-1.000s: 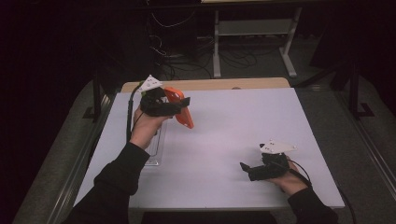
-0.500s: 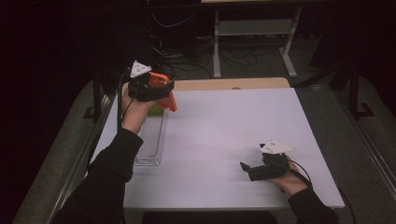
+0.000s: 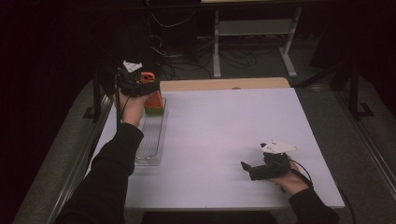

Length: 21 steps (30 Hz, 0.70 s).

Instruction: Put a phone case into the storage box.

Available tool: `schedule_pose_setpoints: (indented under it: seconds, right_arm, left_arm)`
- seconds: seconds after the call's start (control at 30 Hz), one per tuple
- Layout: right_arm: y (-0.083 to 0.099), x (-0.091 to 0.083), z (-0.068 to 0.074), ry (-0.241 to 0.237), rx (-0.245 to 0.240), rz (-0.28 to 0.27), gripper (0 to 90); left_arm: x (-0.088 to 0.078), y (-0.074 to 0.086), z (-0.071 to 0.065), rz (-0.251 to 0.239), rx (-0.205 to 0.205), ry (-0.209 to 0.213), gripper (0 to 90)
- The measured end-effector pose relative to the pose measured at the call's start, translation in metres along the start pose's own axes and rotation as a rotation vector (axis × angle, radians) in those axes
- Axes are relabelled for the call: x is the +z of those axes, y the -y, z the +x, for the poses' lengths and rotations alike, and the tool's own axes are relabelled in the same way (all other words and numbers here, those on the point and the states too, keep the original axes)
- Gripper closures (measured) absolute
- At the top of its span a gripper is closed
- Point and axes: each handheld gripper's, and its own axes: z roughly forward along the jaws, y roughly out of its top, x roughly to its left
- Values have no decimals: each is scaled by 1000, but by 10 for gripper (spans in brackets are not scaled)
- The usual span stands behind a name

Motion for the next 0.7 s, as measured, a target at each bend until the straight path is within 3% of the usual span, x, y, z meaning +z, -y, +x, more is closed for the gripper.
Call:
schedule_pose_setpoints:
  seconds: [0.2,0.27,0.37,0.43,0.63,0.7]
  right_arm:
    - [0,-1,-1,-3,-2,-5,0]
    - [0,-1,-2,-1,-11,-13,0]
    - [0,-2,-2,-1,-3,-13,0]
    - [0,-2,-2,0,-1,-14,0]
    - [1,-3,-3,1,-3,-18,0]
    - [2,-3,-3,3,-1,-13,0]
  left_arm:
    - [15,16,1,46,-32,-46,141]
    - [20,22,3,76,-12,-70,140]
    - [27,29,5,74,-50,-72,140]
    - [30,31,6,86,-53,-73,138]
    - [39,40,1,106,-44,-79,137]
    - [41,41,1,131,-18,-83,137]
